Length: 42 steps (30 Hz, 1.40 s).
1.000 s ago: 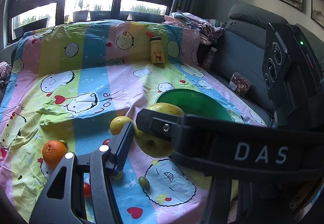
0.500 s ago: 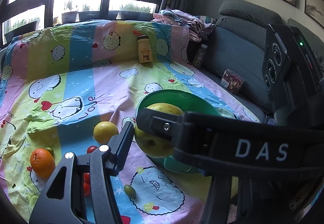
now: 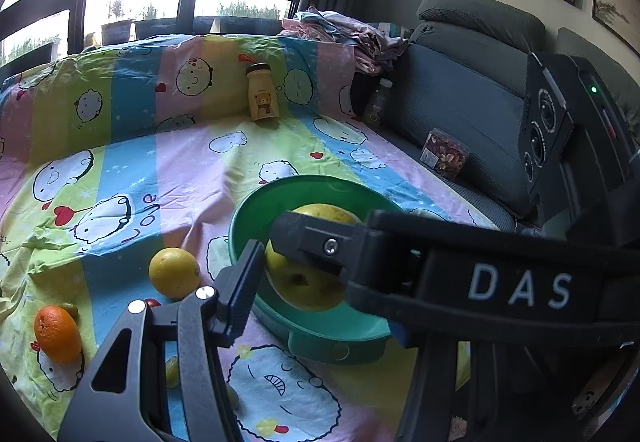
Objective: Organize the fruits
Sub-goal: 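Lift the pomelo with the right gripper and carry it over the green basin, then lower the pomelo into the green basin and open the right gripper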
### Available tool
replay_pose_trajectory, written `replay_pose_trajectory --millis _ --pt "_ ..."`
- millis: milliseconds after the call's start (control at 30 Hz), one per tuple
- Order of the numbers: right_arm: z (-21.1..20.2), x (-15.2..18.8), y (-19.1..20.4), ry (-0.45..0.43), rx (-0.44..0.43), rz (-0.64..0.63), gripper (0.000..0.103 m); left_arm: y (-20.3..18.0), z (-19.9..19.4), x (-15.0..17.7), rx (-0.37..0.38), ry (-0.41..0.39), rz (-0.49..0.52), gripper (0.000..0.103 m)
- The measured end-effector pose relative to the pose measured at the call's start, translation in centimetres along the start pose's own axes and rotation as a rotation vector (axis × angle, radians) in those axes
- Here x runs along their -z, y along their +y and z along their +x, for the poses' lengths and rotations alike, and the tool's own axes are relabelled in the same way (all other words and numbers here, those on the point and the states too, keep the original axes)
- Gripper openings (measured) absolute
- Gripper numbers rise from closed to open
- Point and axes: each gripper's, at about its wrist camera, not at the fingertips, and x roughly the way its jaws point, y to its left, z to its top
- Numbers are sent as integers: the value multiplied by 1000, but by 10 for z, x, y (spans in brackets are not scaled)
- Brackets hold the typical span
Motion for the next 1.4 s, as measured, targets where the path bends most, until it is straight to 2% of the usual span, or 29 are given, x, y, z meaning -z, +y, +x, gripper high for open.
replay_pose_trajectory --millis 1400 --pt "3 -12 -58 16 120 170 69 -16 65 -5 130 123 -7 55"
